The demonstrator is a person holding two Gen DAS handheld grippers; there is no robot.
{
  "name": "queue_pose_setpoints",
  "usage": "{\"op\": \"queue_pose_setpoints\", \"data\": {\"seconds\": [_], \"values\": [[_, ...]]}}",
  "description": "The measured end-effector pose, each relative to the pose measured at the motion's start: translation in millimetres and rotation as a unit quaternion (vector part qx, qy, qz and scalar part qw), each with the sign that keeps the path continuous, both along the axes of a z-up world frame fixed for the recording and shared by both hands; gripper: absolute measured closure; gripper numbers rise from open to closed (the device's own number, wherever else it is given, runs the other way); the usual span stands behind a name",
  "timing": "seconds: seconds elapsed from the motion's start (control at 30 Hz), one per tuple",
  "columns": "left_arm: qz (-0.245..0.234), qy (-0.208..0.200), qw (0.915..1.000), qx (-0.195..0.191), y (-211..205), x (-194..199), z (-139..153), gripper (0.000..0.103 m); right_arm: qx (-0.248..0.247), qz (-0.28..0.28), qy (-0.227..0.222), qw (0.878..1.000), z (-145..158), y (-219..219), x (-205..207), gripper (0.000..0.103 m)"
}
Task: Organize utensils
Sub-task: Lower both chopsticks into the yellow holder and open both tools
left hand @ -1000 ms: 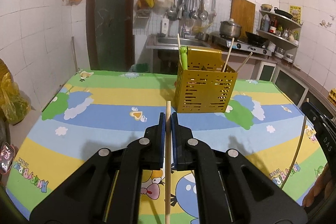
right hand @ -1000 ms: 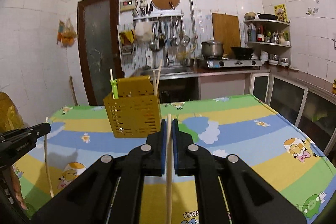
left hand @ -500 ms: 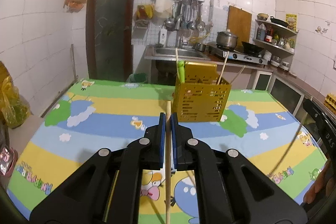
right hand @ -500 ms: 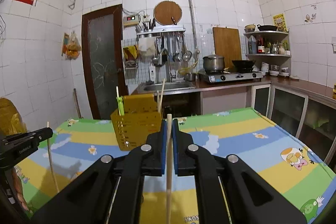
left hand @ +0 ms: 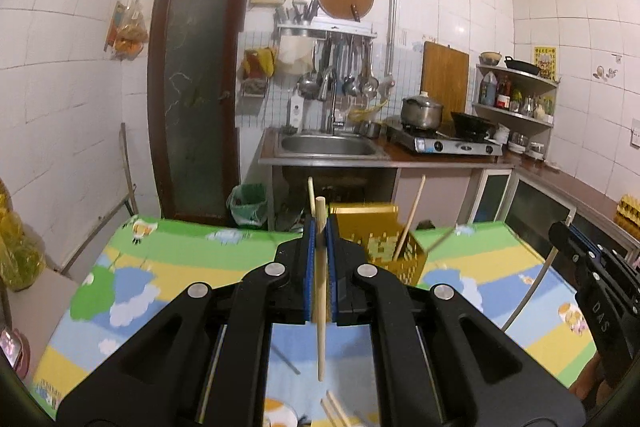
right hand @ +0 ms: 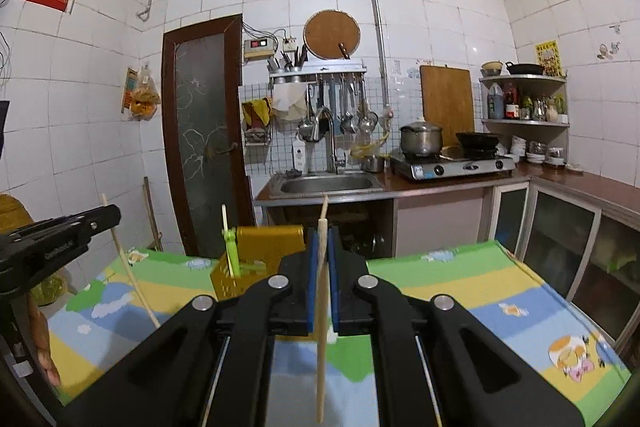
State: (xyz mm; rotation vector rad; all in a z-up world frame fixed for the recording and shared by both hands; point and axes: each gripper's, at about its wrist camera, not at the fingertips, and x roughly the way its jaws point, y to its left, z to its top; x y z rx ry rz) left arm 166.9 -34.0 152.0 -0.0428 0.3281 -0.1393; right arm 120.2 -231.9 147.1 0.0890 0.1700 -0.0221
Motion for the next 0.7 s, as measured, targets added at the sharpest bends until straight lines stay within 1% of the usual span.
{"op": "queue_pose_setpoints", "data": {"seconds": [0.13, 0.27, 0.4, 0.47, 0.6, 0.7], "values": [[0.001, -0.018, 0.9998, 0.003, -6, 19, 21, 0.099, -0.004, 0.006, -0.023, 1.000, 23, 5, 14, 0.098], [0.004, -0.044, 0.9990, -0.002, -15, 38, 44, 0.099, -0.006, 0.009, -0.052, 0.999, 53, 7, 35, 0.098], [0.008, -0.063, 0.9978, -0.018, -21, 64, 61, 0.099, 0.012, 0.012, -0.068, 0.998, 75, 6, 60, 0.098], [0.010, -0.075, 0.9970, -0.014, -25, 76, 65, 0.099, 0.021, 0.014, -0.076, 0.997, 84, 5, 76, 0.098], [0.012, -0.086, 0.9962, -0.010, -33, 103, 65, 0.099, 0.018, 0.015, -0.081, 0.996, 88, 9, 105, 0.098], [0.009, -0.079, 0.9968, -0.010, -38, 125, 52, 0.099, 0.016, 0.016, -0.068, 0.997, 74, 10, 129, 0.098]]}}
